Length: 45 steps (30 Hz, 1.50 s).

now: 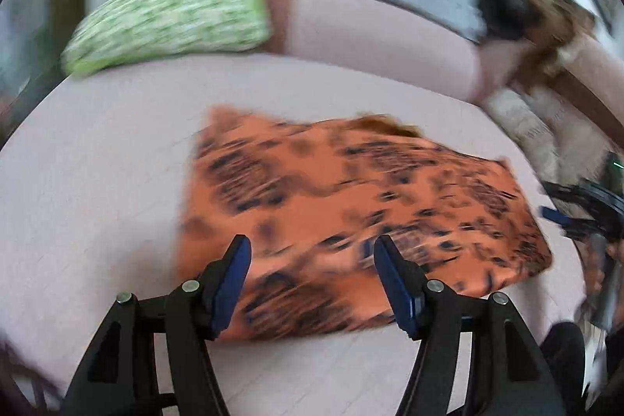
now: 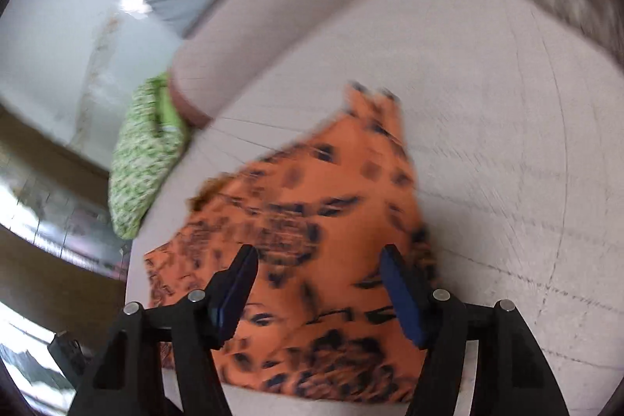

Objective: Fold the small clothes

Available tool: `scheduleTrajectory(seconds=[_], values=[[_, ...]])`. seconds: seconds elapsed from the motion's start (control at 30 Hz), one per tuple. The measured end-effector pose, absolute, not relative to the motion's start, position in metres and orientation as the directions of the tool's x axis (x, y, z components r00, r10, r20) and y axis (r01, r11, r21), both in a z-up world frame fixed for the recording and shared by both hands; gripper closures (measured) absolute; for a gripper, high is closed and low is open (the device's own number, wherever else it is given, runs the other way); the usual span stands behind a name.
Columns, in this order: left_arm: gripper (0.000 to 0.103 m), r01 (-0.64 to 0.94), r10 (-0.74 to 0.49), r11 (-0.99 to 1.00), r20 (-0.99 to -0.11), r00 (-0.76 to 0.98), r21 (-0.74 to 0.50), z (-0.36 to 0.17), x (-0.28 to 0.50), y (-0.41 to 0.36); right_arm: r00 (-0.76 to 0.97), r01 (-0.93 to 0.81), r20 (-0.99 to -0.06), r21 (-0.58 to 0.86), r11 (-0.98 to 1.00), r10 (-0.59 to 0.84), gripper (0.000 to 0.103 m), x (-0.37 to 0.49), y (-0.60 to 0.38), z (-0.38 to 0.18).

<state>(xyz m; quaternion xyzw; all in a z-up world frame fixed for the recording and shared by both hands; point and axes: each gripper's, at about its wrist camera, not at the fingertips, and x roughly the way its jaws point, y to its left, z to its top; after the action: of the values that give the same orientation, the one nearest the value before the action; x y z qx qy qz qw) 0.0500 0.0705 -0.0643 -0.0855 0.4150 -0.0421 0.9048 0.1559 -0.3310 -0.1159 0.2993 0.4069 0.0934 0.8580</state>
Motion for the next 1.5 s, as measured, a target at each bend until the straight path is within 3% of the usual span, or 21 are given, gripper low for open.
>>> scheduleTrajectory(seconds=[0.07, 0.1, 0.13, 0.23, 0.3, 0.37, 0.4, 0.43, 0.6, 0.67, 0.7, 0.77, 0.8, 0.83, 0.97, 1.1, 1.17, 1.23, 1.3, 1.43, 1.5], values=[[0.047, -0.101, -0.111, 0.973, -0.807, 0.579, -0.206, -0.092, 0.045, 0.098, 0.659, 0.032, -0.632, 0.565, 0.824, 0.408, 0.03, 0.151, -0.316, -0.107], [0.087, -0.128, -0.111, 0.97, -0.843, 0.526, -0.208, -0.107, 0.047, 0.106, 0.654, 0.023, -0.639, 0.551, 0.834, 0.404, 0.028, 0.148, -0.31, -0.108], [0.091, -0.133, -0.153, 0.958, -0.846, 0.511, -0.254, -0.119, 0.047, 0.115, 0.637, 0.025, -0.656, 0.542, 0.84, 0.404, 0.026, 0.143, -0.312, -0.113], [0.093, -0.127, -0.202, 0.943, -0.833, 0.515, -0.307, -0.106, 0.047, 0.122, 0.523, 0.12, -0.762, 0.51, 0.852, 0.382, 0.023, 0.147, -0.316, -0.153], [0.092, -0.092, -0.262, 0.927, -0.804, 0.534, -0.363, -0.092, 0.045, 0.127, 0.554, 0.113, -0.735, 0.532, 0.839, 0.391, 0.023, 0.143, -0.32, -0.156], [0.075, -0.087, -0.264, 0.92, -0.77, 0.58, -0.382, -0.075, 0.048, 0.137, 0.553, 0.106, -0.732, 0.537, 0.837, 0.399, 0.023, 0.143, -0.32, -0.155], [0.053, -0.09, -0.261, 0.916, -0.749, 0.61, -0.392, -0.066, 0.055, 0.142, 0.55, 0.104, -0.731, 0.539, 0.836, 0.404, 0.023, 0.143, -0.322, -0.156], [0.044, -0.087, -0.259, 0.915, -0.739, 0.622, -0.394, -0.06, 0.062, 0.144, 0.546, 0.099, -0.732, 0.539, 0.837, 0.407, 0.023, 0.141, -0.325, -0.156], [0.044, -0.053, -0.297, 0.916, -0.762, 0.575, -0.397, -0.069, 0.151, 0.159, 0.545, 0.09, -0.731, 0.538, 0.838, 0.411, 0.021, 0.143, -0.323, -0.157], [0.051, -0.058, -0.34, 0.901, -0.784, 0.519, -0.43, -0.087, 0.187, 0.161, 0.549, 0.083, -0.726, 0.541, 0.837, 0.415, 0.02, 0.142, -0.322, -0.158], [0.06, -0.079, -0.314, 0.909, -0.795, 0.519, -0.41, -0.092, 0.202, 0.162, 0.55, 0.079, -0.722, 0.544, 0.835, 0.419, 0.02, 0.142, -0.322, -0.158], [0.06, -0.082, -0.298, 0.911, -0.785, 0.543, -0.403, -0.095, 0.217, 0.163, 0.553, 0.071, -0.715, 0.552, 0.831, 0.428, 0.02, 0.141, -0.324, -0.158], [0.072, -0.084, -0.276, 0.92, -0.787, 0.552, -0.382, -0.097, 0.225, 0.163, 0.552, 0.065, -0.712, 0.555, 0.829, 0.433, 0.02, 0.14, -0.326, -0.158], [0.101, -0.109, -0.228, 0.935, -0.81, 0.54, -0.336, -0.102, 0.23, 0.164, 0.552, 0.061, -0.711, 0.556, 0.829, 0.436, 0.02, 0.14, -0.326, -0.158], [0.094, -0.274, -0.246, 0.864, -0.828, 0.505, -0.423, -0.135, 0.234, 0.193, 0.546, 0.054, -0.718, 0.544, 0.838, 0.431, 0.02, 0.142, -0.324, -0.158], [0.086, -0.216, -0.142, 0.933, -0.845, 0.515, -0.288, -0.113, 0.221, 0.174, 0.538, 0.064, -0.723, 0.549, 0.834, 0.434, 0.019, 0.143, -0.327, -0.155], [0.081, -0.185, -0.141, 0.942, -0.828, 0.542, -0.282, -0.099, 0.208, 0.169, 0.543, 0.082, -0.716, 0.565, 0.821, 0.438, 0.019, 0.141, -0.329, -0.149], [0.057, -0.15, -0.122, 0.956, -0.809, 0.575, -0.251, -0.08, 0.184, 0.157, 0.567, 0.08, -0.694, 0.583, 0.809, 0.444, 0.019, 0.139, -0.331, -0.138], [0.044, -0.121, -0.114, 0.964, -0.778, 0.618, -0.238, -0.064, 0.152, 0.146, 0.599, 0.033, -0.655, 0.596, 0.802, 0.462, 0.019, 0.138, -0.328, -0.122], [0.043, -0.074, -0.118, 0.975, -0.776, 0.62, -0.207, -0.066, 0.101, 0.117, 0.634, 0.016, -0.603, 0.636, 0.771, 0.484, 0.019, 0.145, -0.33, -0.119], [0.043, -0.096, -0.079, 0.983, -0.823, 0.562, -0.159, -0.091, 0.099, 0.108, 0.61, 0.116, -0.647, 0.645, 0.756, 0.458, 0.018, 0.154, -0.341, -0.146]])
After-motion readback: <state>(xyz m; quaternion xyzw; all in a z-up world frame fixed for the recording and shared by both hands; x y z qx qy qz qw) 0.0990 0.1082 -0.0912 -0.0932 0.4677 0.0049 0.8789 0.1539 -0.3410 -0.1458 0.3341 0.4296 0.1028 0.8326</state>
